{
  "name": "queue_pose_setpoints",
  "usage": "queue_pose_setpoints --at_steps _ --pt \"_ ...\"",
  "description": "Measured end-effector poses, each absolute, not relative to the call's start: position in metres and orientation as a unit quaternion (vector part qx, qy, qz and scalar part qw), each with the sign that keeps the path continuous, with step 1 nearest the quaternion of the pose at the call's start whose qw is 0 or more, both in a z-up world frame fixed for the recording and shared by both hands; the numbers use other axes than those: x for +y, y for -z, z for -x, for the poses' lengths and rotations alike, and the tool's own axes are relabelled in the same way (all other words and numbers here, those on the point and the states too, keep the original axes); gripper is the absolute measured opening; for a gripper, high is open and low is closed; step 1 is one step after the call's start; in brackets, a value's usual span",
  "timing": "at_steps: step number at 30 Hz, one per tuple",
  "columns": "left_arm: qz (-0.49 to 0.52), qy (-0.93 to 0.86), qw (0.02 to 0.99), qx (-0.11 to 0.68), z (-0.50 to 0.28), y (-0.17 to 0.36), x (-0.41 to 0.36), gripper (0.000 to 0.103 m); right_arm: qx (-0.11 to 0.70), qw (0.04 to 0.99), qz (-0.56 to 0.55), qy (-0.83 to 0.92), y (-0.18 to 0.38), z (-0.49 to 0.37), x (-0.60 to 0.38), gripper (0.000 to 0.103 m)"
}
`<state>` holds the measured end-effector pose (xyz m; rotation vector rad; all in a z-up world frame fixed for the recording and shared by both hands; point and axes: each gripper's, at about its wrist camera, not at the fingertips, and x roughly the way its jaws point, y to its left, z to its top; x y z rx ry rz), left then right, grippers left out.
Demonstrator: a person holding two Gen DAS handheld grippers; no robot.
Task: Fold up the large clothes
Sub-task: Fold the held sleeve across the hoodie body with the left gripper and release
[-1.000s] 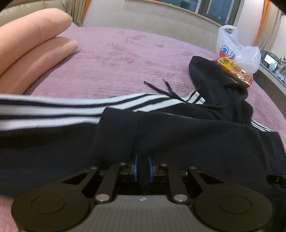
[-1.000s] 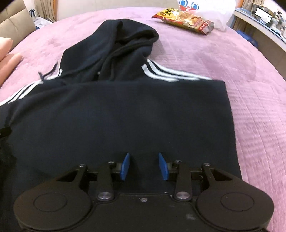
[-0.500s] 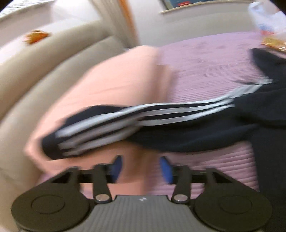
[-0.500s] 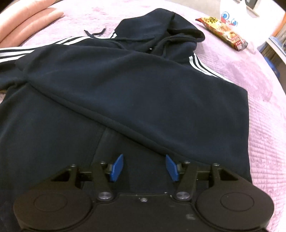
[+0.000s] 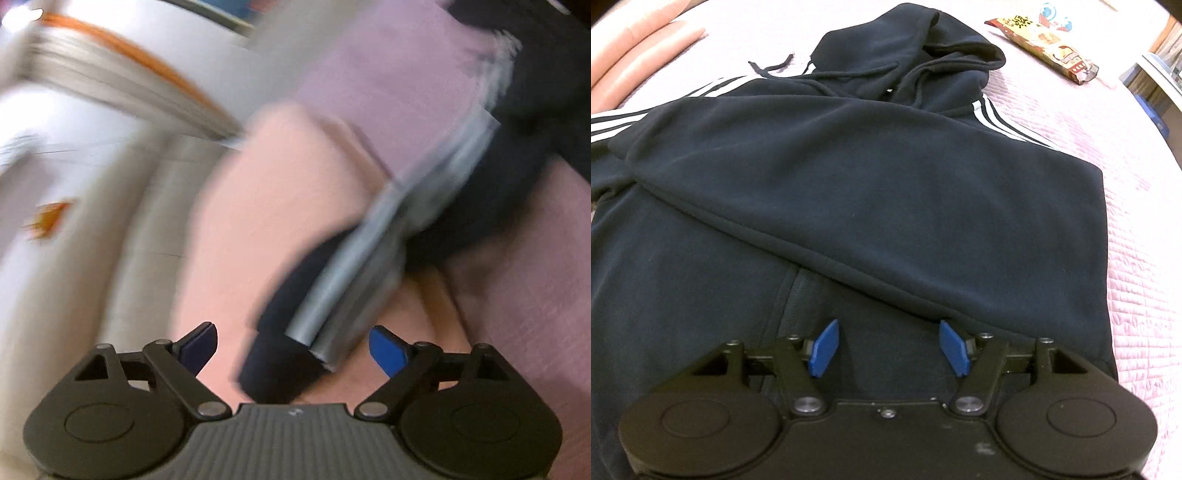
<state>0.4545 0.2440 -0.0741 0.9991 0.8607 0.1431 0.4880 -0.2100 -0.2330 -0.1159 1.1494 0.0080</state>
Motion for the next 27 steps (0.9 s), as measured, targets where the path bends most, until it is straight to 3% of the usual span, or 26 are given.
queue_pose_setpoints --at_steps 1,2,3,4,5,8,12,15,21,27 --pt "-0.476 -0.053 0.773 0.417 -0.460 0.082 0.247 0.089 0.543 0.838 0.054 -0.003 0.233 -0.488 -0.210 0.075" --pt "-0.492 -0.050 0.756 0.429 -0.467 0.091 0.251 0.077 0.542 0.838 0.053 -0.003 0.233 -0.488 -0.210 0.075" --pt "-0.504 -0.055 0.745 0.434 -0.473 0.097 0.255 0.049 0.542 0.839 0.051 -0.002 0.233 -0.487 -0.211 0.075" --pt "-0.494 -0.062 0.743 0.447 -0.481 0.097 0.260 0.035 0.541 0.839 0.050 -0.001 0.233 -0.487 -0.211 0.075" --pt "-0.466 -0.059 0.753 0.462 -0.487 0.092 0.263 0.012 0.540 0.840 0.048 -0.001 0.234 -0.486 -0.212 0.075" --pt "-0.356 -0.044 0.817 0.452 -0.494 0.048 0.265 0.009 0.538 0.842 0.045 -0.001 0.234 -0.485 -0.214 0.075" --pt "-0.072 0.017 0.892 0.445 -0.500 -0.037 0.274 0.009 0.537 0.842 0.043 0.000 0.234 -0.485 -0.215 0.075" --pt "0.012 0.033 0.897 0.440 -0.502 -0.062 0.271 0.009 0.537 0.843 0.036 0.004 0.234 -0.485 -0.215 0.075" --pt "0.167 0.021 0.824 0.541 -0.509 0.008 0.280 0.009 0.531 0.847 0.015 0.006 0.235 -0.482 -0.224 0.076" --pt "0.215 0.117 0.782 0.574 -0.501 0.040 0.210 0.009 0.529 0.848 -0.022 0.000 0.225 -0.480 -0.240 0.076"
